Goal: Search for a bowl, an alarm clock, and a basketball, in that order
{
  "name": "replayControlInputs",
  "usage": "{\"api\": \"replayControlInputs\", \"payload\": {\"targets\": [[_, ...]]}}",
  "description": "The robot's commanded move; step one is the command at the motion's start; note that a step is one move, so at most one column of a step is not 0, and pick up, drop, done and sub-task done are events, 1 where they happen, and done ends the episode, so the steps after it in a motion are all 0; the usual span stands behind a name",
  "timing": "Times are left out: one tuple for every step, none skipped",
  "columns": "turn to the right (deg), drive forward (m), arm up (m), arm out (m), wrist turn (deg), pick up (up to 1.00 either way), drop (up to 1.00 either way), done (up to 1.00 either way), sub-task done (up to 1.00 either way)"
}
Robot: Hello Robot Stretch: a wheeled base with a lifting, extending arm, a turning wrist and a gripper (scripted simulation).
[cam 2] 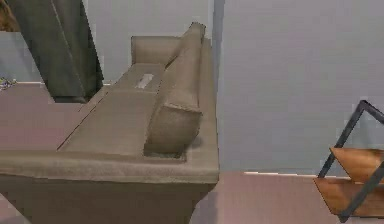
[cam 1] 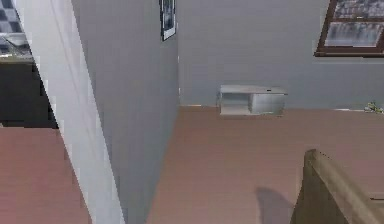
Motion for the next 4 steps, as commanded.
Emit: {"api": "replayControlInputs", "payload": {"targets": [[-45.0,0.0,0.0,0.0,0.0,0.0,0.0,0.0,0.0],[-6.0,0.0,0.0,0.0,0.0,0.0,0.0,0.0,0.0],[-3.0,0.0,0.0,0.0,0.0,0.0,0.0,0.0,0.0],[-6.0,0.0,0.0,0.0,0.0,0.0,0.0,0.0,0.0]]}}
